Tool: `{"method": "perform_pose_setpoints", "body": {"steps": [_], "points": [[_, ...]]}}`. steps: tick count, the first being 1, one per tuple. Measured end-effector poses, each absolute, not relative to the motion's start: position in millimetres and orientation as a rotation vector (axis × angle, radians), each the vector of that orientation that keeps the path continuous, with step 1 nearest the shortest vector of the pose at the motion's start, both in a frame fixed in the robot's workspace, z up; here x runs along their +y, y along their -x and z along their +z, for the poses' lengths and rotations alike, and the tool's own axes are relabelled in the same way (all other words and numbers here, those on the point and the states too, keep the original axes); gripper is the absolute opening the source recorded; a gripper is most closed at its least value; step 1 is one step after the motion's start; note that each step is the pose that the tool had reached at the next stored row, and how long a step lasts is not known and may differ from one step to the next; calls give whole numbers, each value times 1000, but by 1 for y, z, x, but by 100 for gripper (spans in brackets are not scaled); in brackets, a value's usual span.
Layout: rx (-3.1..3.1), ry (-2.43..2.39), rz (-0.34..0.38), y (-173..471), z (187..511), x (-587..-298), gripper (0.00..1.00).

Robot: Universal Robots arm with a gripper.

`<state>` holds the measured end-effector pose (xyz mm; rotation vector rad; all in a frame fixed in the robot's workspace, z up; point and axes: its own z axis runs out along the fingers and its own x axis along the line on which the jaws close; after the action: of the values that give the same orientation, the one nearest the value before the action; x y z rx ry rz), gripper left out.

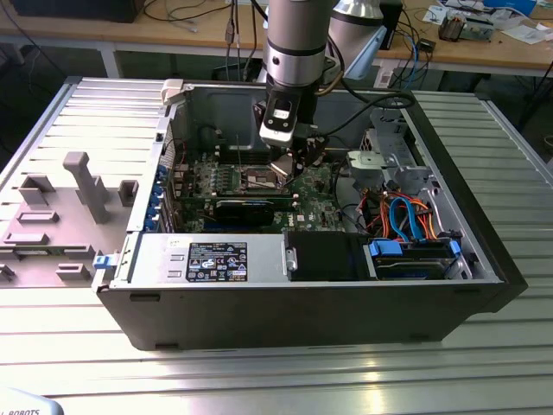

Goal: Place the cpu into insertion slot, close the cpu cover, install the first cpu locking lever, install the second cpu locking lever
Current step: 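Place the cpu into insertion slot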

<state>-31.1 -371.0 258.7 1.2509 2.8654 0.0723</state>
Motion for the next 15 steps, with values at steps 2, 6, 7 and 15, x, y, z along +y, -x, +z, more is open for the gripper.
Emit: {"method": "perform_pose_setpoints", "body": {"steps": [2, 6, 7, 15], "points": [[2864, -1253, 72, 31, 259, -371, 54], [2863, -1257, 72, 31, 259, -371, 54], [2862, -1258, 72, 31, 259, -371, 54], [2858, -1267, 72, 31, 258, -371, 54]]}}
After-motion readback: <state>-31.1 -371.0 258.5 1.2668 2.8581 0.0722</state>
